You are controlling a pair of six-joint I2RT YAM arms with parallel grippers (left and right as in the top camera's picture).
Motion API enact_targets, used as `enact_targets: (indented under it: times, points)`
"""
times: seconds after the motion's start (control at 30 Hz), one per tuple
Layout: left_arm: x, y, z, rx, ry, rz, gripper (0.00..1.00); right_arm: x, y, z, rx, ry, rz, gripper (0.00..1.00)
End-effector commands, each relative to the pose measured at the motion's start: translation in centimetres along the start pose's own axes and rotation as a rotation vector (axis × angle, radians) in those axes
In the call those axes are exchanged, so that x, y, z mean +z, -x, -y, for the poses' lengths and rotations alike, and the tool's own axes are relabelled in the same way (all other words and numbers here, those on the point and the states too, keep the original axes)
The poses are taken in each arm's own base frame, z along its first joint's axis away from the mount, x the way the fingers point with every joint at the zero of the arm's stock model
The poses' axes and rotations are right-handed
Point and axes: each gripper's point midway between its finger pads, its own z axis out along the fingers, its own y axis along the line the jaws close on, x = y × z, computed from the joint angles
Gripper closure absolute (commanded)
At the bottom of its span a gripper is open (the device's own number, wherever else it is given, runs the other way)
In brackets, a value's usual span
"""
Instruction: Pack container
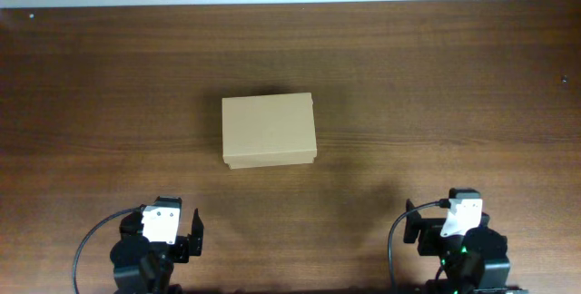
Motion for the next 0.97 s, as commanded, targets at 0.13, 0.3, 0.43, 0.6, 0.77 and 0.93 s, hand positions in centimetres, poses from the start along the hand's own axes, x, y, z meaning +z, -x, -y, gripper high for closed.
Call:
enact_targets:
  times: [0.13, 0.3, 0.43, 0.6, 0.77, 0.93]
  points:
    - [0.1, -0.1, -0.2, 0.016, 0.013, 0.001, 0.00, 1.4, -2.7, -0.7, 0.005, 0.050, -0.053, 0.01]
    - [0.1, -0.1, -0.2, 0.016, 0.013, 0.001, 0.00, 1.6, -3.3, -0.7, 0.006, 0.050, -0.072, 0.01]
    - [0.1, -0.1, -0.2, 0.016, 0.013, 0.001, 0.00, 1.6, -3.2, -0.7, 0.006, 0.050, -0.069, 0.01]
    - [0.1, -0.1, -0.2, 0.016, 0.013, 0.001, 0.00, 1.6, -3.2, -0.7, 0.006, 0.050, -0.069, 0.01]
    - [0.1, -0.1, -0.2, 0.016, 0.013, 0.001, 0.00, 1.6, -3.2, -0.7, 0.006, 0.050, -0.069, 0.01]
    - [0.1, -0.1, -0.2, 0.016, 0.013, 0.001, 0.01, 1.6, -3.2, -0.7, 0.006, 0.050, -0.069, 0.01]
